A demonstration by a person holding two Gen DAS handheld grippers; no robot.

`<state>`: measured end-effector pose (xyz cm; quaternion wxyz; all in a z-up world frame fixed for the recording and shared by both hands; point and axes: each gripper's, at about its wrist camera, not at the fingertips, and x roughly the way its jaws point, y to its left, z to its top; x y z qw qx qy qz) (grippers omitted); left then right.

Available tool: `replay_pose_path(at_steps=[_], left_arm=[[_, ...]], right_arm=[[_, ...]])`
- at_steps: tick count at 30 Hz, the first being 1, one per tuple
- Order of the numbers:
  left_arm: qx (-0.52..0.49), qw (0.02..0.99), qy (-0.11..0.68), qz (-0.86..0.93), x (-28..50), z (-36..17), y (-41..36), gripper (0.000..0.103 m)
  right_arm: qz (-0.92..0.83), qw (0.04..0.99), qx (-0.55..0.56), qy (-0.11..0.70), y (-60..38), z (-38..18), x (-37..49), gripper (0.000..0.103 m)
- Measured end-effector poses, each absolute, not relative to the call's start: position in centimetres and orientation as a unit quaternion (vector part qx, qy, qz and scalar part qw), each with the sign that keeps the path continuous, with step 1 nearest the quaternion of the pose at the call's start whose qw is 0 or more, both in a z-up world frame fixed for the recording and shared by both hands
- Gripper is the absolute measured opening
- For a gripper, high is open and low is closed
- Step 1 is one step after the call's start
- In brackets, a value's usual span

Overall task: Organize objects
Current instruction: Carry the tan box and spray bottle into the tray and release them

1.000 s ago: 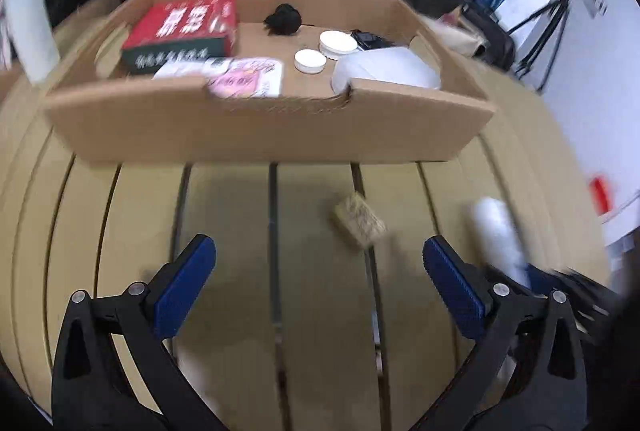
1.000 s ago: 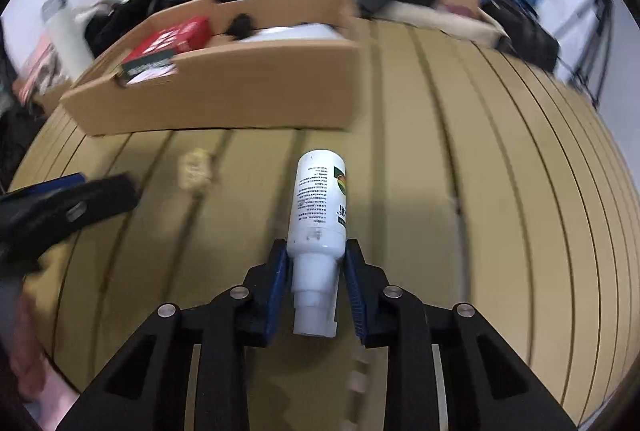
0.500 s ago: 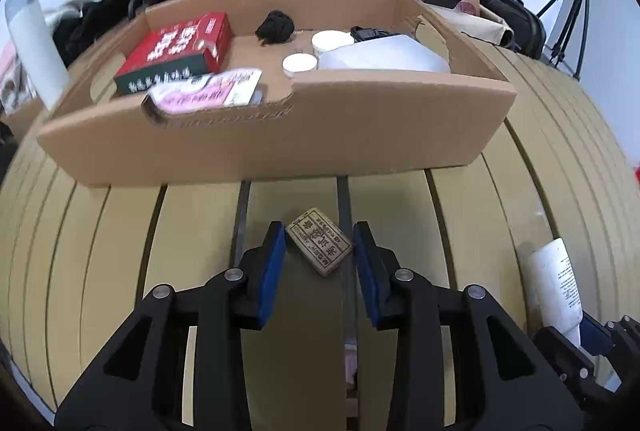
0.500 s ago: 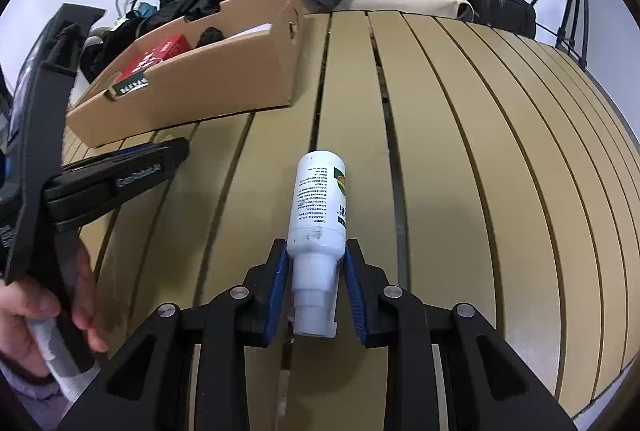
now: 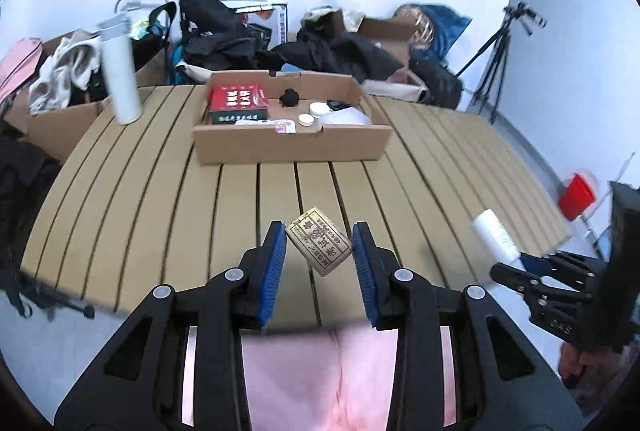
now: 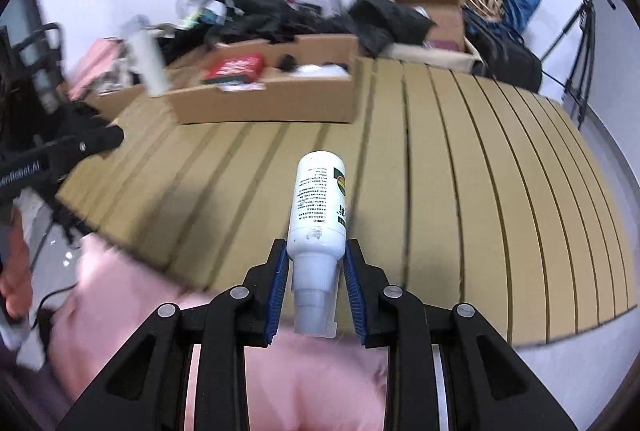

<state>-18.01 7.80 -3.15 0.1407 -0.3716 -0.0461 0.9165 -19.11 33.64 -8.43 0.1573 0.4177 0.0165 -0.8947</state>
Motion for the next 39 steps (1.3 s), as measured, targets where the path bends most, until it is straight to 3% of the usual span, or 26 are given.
replay_pose_path(at_steps=[6, 14, 19, 25, 31, 37, 39], left_arm=[[-0.363, 0.143, -0.024, 0.92, -11.4, -1.8, 6.5, 0.031], [-0.342, 0.174, -0.034, 0.923, -12.3, -0.4, 6.1, 0.031], [-0.337, 0.203, -0.022, 0.919, -20.3, 2.0, 5.6, 0.031], [-0.346, 0.178, -0.017, 0.921, -34.4, 3.5, 6.0, 0.031], [-0.401, 0.187, -0.062, 0.895, -49.4, -1.1, 7.9, 0.031], [-0.466, 0.15, -0.052, 0.87, -57.7, -9.1, 10.0, 0.032], [-0.497, 0.141, -0.047, 0.855, -58.9, -11.2, 10.0, 0.047]], right_arm=[[-0.895, 0.167, 0.415, 0.005, 31.8, -8.2, -13.0, 0.03], [-0.907, 0.161, 0.388, 0.014, 30.9, -6.9, -12.4, 0.03], [-0.909, 0.172, 0.378, 0.026, 31.2, -4.7, -18.1, 0.03], [-0.896, 0.211, 0.391, 0.015, 29.1, -2.7, -32.6, 0.03], [-0.87, 0.223, 0.44, 0.01, 23.3, -5.9, -48.2, 0.03], [-0.833, 0.229, 0.503, 0.02, 19.4, -13.4, -55.2, 0.031], [-0.818, 0.241, 0.522, -0.001, 19.3, -15.2, -56.0, 0.032]])
